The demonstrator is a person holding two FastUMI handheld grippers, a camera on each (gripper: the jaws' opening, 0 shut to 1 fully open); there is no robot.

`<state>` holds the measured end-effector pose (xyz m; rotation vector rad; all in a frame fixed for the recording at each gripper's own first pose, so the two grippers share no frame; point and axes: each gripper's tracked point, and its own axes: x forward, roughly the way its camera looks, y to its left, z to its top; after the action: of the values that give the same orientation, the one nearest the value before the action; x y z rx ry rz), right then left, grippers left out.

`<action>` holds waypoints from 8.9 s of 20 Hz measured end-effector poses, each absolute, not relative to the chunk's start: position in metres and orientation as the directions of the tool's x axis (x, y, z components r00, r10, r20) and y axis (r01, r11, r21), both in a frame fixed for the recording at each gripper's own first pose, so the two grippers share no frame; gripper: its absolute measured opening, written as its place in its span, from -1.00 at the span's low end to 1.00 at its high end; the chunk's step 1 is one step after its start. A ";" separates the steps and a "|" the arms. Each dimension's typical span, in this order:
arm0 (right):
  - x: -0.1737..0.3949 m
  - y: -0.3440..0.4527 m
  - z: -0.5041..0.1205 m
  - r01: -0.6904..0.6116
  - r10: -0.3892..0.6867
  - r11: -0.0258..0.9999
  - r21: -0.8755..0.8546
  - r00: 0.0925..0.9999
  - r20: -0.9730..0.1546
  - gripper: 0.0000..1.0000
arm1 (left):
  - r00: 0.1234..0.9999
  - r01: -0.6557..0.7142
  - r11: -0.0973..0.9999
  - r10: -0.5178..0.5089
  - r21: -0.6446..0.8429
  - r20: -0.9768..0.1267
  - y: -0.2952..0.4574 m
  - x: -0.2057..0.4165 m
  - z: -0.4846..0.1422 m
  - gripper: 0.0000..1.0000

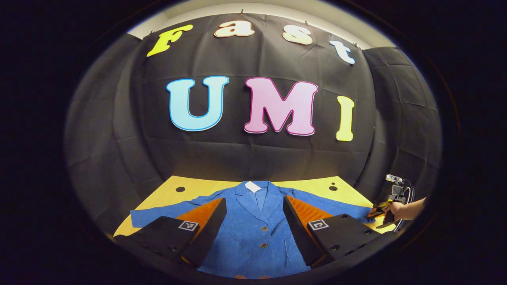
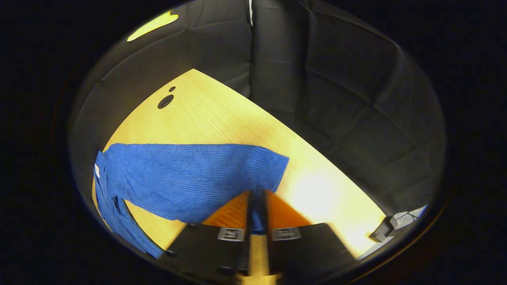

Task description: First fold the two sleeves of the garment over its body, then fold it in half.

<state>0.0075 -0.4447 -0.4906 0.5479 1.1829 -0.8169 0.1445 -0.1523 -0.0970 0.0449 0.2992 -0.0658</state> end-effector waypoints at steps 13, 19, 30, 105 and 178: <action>0.109 -0.373 -0.437 0.697 -0.241 0.695 0.177 0.458 -0.856 -0.95 | 0.955 0.051 0.997 -0.032 0.058 -0.294 -0.142 0.141 -0.101 0.65; 0.207 -0.250 -0.399 0.507 -0.073 0.808 0.300 0.591 -0.804 -0.96 | 0.959 -0.035 0.998 0.046 0.044 -0.280 -0.108 0.127 -0.099 0.66; 0.299 0.110 -0.423 0.180 0.295 0.866 0.467 0.570 -0.767 -0.96 | 0.892 -0.350 0.936 0.328 -0.016 -0.311 0.036 0.051 -0.117 0.66; 0.066 -0.325 -0.217 0.462 -0.449 0.884 -0.075 0.792 -0.414 0.96 | 0.645 0.226 0.883 -0.452 -0.411 -0.616 -0.357 0.401 -0.227 0.42; 0.425 -0.202 -0.423 0.295 -0.197 0.954 0.058 0.758 -0.622 -0.68 | 0.960 0.052 0.998 -0.039 0.040 -0.277 -0.020 0.566 -0.142 -0.44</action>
<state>0.4254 -0.2021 -0.4233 0.1563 0.6580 -0.2691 0.5657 -0.0200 -0.1417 0.0468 0.2793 -0.0458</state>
